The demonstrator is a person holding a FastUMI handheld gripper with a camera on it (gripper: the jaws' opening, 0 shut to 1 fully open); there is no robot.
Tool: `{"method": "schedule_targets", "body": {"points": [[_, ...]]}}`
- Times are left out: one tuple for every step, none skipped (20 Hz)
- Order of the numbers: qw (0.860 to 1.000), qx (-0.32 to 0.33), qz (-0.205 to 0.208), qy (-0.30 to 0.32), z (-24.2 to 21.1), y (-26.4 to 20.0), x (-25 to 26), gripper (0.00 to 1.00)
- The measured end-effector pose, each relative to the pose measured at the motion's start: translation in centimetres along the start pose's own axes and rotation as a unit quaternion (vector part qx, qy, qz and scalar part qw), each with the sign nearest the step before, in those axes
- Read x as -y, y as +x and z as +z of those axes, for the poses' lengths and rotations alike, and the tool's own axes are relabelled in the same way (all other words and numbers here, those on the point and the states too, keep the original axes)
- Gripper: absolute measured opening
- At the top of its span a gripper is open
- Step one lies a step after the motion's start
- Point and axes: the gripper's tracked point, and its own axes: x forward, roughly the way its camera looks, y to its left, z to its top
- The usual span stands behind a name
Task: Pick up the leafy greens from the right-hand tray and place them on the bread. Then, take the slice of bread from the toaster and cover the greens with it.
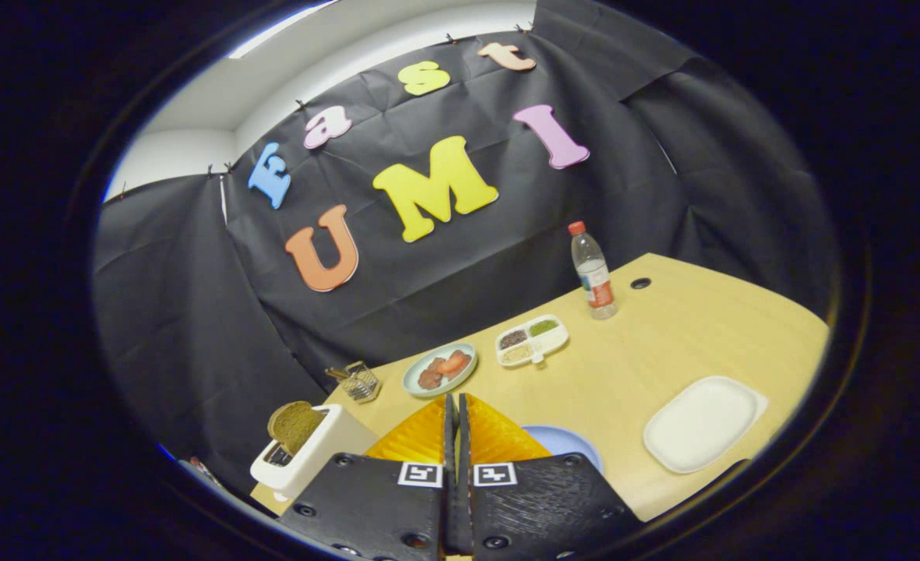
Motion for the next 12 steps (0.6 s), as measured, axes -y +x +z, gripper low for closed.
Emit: {"method": "schedule_targets", "body": {"points": [[1.000,-0.003,0.000,0.002,-0.8,0.6,-0.5,0.00],[1.000,-0.006,0.002,0.008,-1.6,1.1,-0.9,0.00],[1.000,-0.008,0.005,0.018,-2.2,1.6,-1.3,0.00],[0.999,-0.012,0.008,0.029,-3.0,1.9,-1.6,0.00],[0.999,-0.016,0.010,0.038,-3.5,2.1,-1.6,0.00],[0.999,-0.018,0.011,0.048,-3.9,2.4,-1.4,0.00],[0.998,-0.020,0.008,0.057,-4.2,2.7,-0.9,0.00],[0.998,-0.022,0.003,0.064,-4.5,2.9,-0.2,0.00],[0.997,-0.024,-0.005,0.067,-4.7,3.1,0.6,0.00],[0.997,-0.025,-0.012,0.068,-4.9,3.0,1.4,0.00],[0.997,-0.026,-0.018,0.067,-5.0,3.0,2.3,0.00],[0.997,-0.025,-0.026,0.063,-5.1,2.9,3.1,0.00]]}}
